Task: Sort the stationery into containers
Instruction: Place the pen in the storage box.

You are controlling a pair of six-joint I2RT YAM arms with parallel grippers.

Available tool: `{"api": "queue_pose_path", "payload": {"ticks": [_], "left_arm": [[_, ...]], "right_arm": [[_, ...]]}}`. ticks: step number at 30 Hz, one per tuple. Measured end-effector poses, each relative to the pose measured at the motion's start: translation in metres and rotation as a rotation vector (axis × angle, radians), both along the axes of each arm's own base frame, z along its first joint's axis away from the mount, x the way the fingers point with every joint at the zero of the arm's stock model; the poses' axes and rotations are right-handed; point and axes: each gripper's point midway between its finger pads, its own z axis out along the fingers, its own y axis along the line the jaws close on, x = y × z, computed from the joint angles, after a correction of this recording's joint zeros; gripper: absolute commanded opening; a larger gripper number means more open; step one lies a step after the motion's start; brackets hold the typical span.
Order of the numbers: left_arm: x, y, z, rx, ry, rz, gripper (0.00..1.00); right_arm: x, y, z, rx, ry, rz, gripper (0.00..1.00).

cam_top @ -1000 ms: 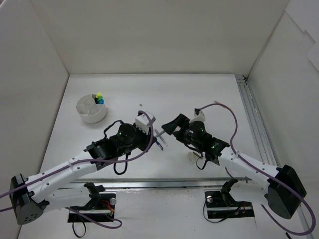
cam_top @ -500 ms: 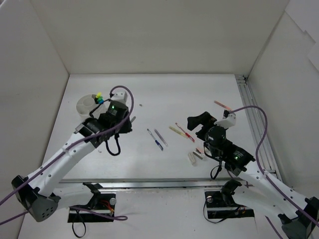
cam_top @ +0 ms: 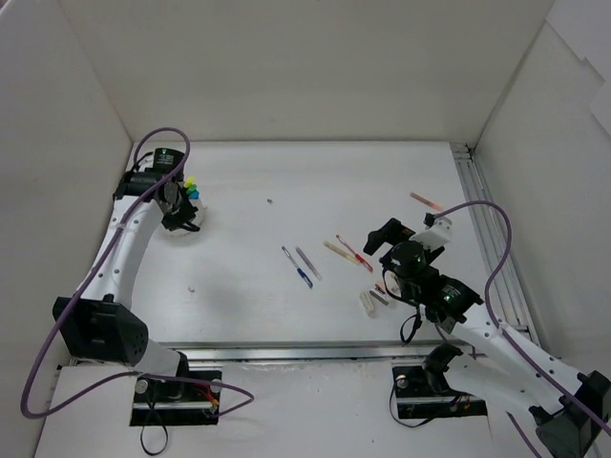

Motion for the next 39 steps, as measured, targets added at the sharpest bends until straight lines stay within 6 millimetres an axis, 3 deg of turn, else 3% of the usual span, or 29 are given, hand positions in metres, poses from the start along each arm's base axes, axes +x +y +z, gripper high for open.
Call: {"api": "queue_pose_path", "payload": {"ticks": [11,21,29,34,36,39], "left_arm": [[0.046,0.036,0.006,-0.024,-0.026,0.096,0.00],[0.065,0.027,-0.020,-0.098,0.020,0.041,0.00],[0.078,0.030,-0.023,-0.090,0.019,0.047,0.00],[0.088,0.037,-0.036,-0.089,0.038,0.062,0.00],[0.089,0.037,-0.041,-0.089,0.051,0.063,0.03],[0.089,0.037,-0.046,-0.089,0.063,0.064,0.18]], "right_arm": [[0.002,-0.013,-0.006,-0.048,0.023,-0.031,0.96],[0.003,-0.021,-0.007,-0.057,0.026,-0.054,0.96],[0.002,-0.024,-0.009,-0.065,0.036,-0.061,0.97],[0.001,-0.026,-0.011,-0.074,0.044,-0.063,0.97],[0.001,-0.026,-0.011,-0.075,0.045,-0.063,0.97],[0.001,-0.027,-0.012,-0.077,0.048,-0.063,0.97]]}}
